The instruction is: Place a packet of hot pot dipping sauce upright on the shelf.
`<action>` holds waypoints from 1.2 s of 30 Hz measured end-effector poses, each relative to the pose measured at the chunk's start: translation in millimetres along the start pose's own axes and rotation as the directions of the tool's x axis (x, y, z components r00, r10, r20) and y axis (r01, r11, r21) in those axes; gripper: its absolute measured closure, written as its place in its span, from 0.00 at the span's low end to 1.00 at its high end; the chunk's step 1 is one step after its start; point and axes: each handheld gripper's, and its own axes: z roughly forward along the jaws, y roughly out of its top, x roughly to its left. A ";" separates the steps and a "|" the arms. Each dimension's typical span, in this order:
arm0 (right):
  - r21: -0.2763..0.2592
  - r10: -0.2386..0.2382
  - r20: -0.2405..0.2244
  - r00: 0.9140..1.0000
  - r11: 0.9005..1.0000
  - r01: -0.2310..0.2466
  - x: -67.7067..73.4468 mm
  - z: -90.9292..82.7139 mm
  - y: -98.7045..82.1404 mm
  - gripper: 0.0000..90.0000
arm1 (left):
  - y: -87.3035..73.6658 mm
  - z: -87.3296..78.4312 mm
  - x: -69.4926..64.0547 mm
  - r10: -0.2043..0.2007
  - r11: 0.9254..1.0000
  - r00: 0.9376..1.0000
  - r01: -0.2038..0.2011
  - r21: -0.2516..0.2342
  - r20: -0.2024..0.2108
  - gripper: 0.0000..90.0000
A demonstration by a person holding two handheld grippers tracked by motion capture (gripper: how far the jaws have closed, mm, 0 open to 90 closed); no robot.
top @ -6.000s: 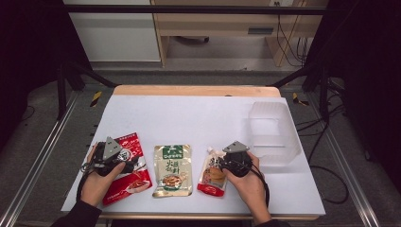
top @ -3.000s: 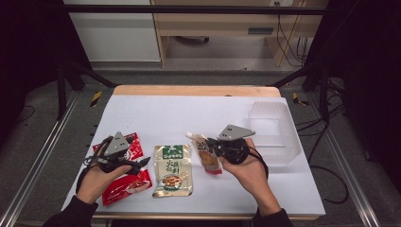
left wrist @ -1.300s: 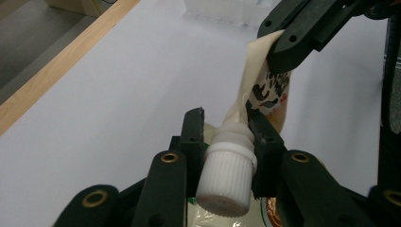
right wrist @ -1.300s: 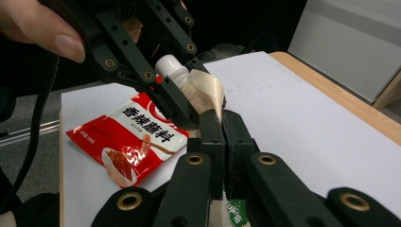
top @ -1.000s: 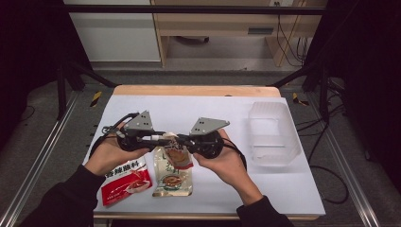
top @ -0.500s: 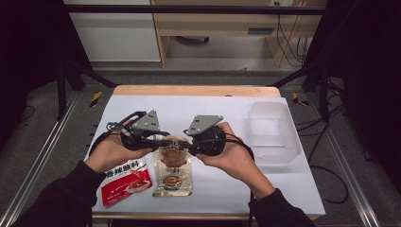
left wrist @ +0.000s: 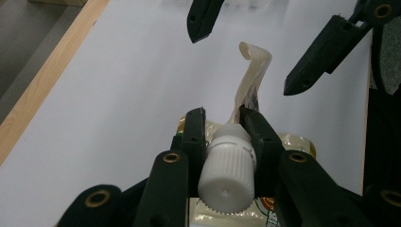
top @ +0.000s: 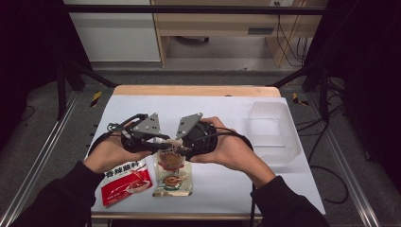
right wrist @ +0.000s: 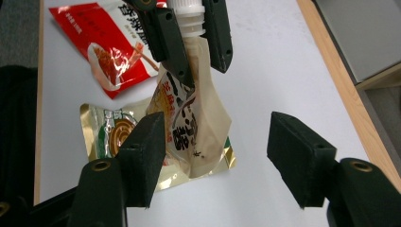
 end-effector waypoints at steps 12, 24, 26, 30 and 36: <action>-0.004 -0.064 -0.086 0.994 0.998 0.064 0.1 9.8 1.4 0.61 | -3.4 -0.7 -3.4 0.022 1.000 0.999 -0.023 0.000 0.023 0.81; 0.095 -0.082 -0.115 0.990 0.991 0.093 1.1 16.7 8.3 0.93 | -5.8 3.0 -5.7 0.015 1.000 1.000 -0.015 -0.001 0.028 0.81; 0.115 -0.078 -0.111 0.991 0.989 0.091 1.1 16.7 9.8 0.95 | -5.8 3.2 -5.2 0.018 1.000 1.000 -0.018 0.000 0.026 0.81; 0.143 -0.052 -0.101 0.993 0.988 0.066 1.0 16.4 12.7 0.98 | -6.6 3.8 -3.7 0.010 1.000 1.000 -0.010 -0.009 0.025 0.81; 0.158 -0.030 -0.094 0.995 0.986 0.045 -0.4 14.5 16.5 1.00 | -10.4 5.5 -2.8 -0.013 0.999 1.000 0.014 -0.035 0.027 0.80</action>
